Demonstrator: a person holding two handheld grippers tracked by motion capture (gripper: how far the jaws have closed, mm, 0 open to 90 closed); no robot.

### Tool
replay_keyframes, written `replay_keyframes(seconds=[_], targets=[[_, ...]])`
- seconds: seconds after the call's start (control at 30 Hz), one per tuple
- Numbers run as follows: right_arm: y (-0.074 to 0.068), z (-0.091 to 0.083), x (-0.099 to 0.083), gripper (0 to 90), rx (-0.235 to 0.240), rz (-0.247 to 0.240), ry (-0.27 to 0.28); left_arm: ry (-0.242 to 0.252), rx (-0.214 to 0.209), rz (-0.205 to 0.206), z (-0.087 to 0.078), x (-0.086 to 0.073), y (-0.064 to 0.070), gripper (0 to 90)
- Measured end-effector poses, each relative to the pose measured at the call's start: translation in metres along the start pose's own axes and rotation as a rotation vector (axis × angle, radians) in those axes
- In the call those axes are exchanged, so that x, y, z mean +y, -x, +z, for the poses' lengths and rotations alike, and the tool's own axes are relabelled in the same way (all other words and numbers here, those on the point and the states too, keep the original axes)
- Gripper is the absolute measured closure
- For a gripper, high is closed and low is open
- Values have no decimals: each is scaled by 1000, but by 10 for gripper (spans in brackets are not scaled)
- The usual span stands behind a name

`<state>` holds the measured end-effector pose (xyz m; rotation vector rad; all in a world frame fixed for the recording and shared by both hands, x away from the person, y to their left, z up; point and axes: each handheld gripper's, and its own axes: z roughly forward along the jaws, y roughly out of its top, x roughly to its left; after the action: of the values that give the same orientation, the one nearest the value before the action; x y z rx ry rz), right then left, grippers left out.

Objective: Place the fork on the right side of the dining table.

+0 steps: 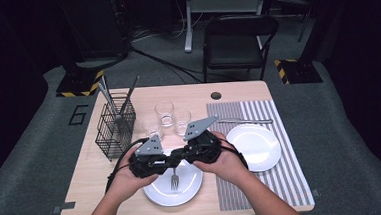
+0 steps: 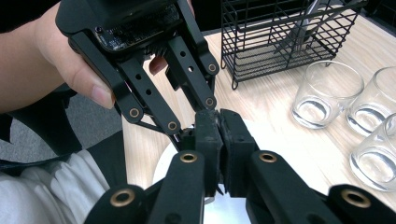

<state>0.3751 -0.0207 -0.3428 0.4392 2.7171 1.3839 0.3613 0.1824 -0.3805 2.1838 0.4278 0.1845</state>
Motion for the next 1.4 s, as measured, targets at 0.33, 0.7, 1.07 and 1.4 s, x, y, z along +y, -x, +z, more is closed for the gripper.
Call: replay_keyframes(seconds=[0.33,0.7,1.07,1.4], targets=[[1,-7,3,876,-14,23,40,-24,11,-7,9,-4,0,794],[4,-20,6,876,-19,30,90,-44,16,-1,17,-9,-1,809],[6,-27,9,876,-23,49,107,-37,21,-13,23,-15,-3,829],[11,-29,4,874,0,97,136,-53,5,32,21,-16,-1,851]])
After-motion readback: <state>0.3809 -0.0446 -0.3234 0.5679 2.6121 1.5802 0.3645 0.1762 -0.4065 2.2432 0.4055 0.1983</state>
